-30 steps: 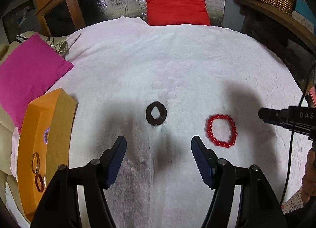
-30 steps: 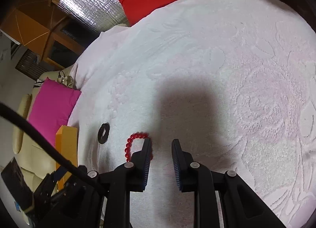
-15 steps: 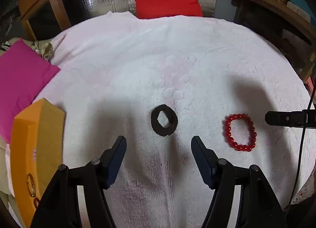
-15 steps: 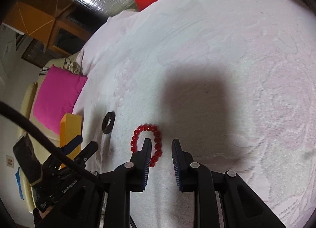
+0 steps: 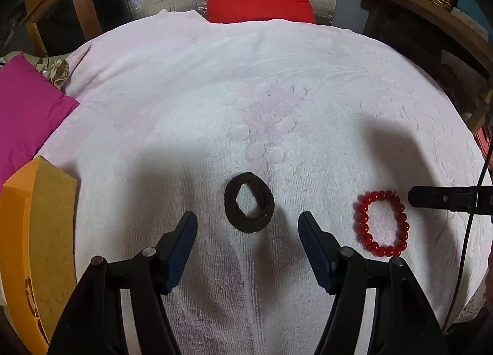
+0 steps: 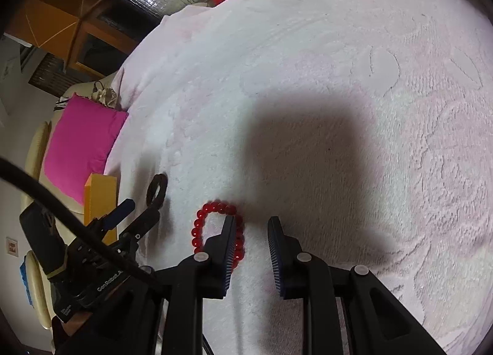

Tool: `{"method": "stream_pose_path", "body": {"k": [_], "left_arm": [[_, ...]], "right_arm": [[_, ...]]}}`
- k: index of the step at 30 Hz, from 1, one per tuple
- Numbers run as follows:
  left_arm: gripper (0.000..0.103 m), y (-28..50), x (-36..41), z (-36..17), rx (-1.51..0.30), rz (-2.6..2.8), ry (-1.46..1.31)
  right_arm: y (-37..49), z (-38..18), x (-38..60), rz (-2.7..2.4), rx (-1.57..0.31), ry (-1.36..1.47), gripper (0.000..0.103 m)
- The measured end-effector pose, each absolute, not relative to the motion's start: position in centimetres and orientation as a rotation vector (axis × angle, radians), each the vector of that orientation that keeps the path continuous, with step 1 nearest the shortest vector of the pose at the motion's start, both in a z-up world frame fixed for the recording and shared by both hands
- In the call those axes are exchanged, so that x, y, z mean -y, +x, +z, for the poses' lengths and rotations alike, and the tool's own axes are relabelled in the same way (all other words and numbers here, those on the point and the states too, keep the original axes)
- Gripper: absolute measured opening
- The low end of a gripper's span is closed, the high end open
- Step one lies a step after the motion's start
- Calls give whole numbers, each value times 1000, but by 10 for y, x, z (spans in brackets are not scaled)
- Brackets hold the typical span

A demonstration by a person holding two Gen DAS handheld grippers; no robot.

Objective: Organize jewelry
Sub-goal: 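Position right tool fingers around the red bead bracelet strand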

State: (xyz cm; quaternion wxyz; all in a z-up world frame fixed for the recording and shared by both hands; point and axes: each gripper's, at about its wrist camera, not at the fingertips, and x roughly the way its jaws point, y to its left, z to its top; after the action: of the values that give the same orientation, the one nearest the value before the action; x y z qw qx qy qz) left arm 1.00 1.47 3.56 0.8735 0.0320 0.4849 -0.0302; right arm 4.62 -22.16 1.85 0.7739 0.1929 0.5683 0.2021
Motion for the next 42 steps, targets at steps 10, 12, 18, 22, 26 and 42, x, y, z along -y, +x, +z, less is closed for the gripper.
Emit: {"method": "stream_pose_path", "body": {"k": [10, 12, 18, 22, 26, 42], "left_arm": [[69, 17, -14, 33, -1010, -46, 97], [69, 19, -13, 32, -1010, -42, 101], [69, 21, -9, 28, -1007, 3, 167], [69, 21, -7, 25, -1000, 23, 197], [69, 22, -5, 23, -995, 27, 216], [69, 25, 0, 19, -983, 13, 229]], "right_arm": [[45, 19, 207, 450, -1229, 327, 29], [44, 19, 204, 457, -1224, 315, 36], [41, 19, 196, 452, -1194, 271, 40], [40, 20, 195, 445, -1175, 230, 32], [38, 20, 192, 435, -1158, 178, 27], [35, 18, 183, 438, -1133, 76, 27]]}}
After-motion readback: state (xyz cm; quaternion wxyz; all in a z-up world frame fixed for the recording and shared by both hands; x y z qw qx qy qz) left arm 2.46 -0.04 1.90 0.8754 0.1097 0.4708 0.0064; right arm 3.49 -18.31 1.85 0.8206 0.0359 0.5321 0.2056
